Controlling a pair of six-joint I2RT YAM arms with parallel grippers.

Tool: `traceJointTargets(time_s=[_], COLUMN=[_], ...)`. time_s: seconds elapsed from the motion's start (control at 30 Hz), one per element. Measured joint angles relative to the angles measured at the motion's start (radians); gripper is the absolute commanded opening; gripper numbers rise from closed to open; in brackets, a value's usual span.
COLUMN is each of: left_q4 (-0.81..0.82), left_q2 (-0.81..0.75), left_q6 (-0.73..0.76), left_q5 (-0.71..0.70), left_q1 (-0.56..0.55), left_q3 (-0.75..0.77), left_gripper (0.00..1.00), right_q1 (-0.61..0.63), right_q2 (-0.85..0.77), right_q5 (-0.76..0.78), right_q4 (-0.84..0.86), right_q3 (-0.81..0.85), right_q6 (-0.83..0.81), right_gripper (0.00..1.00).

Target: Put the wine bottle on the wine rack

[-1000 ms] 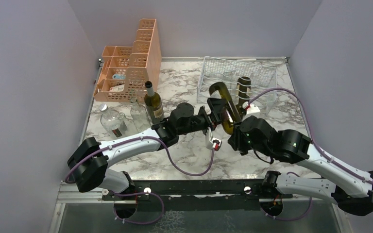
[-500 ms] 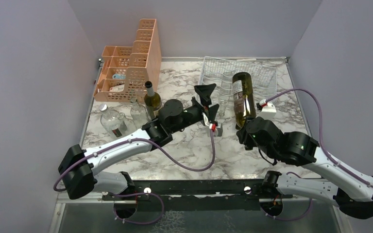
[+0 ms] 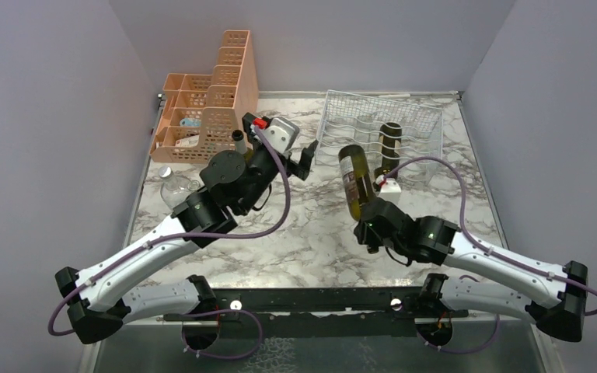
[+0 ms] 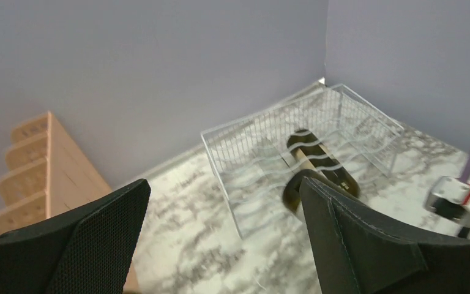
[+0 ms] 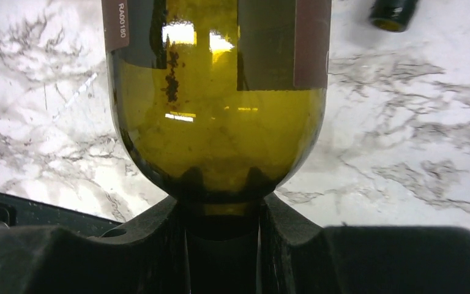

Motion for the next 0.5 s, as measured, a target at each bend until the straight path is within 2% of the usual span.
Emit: traceJointTargets(time_s=[0.23, 0.5], left_q4=[-0.31, -0.397], left_q2=[-0.121, -0.222], left_q6=[-0.276, -0.362], left_q5=[0.003, 0.047], left_q1=[0.0, 0.0], left_q3=[-0.027, -0.071], left_gripper=[0.99, 0.99], right_q1=[0.0, -0.003], right_q2=[0.135, 0.342], right_q5=[-0.087, -0.13], right_q4=[0.182, 0.317], right_q3=[-0.046, -0.045], right_q6=[-0.029, -0.039], right_gripper=[0.01, 0.01])
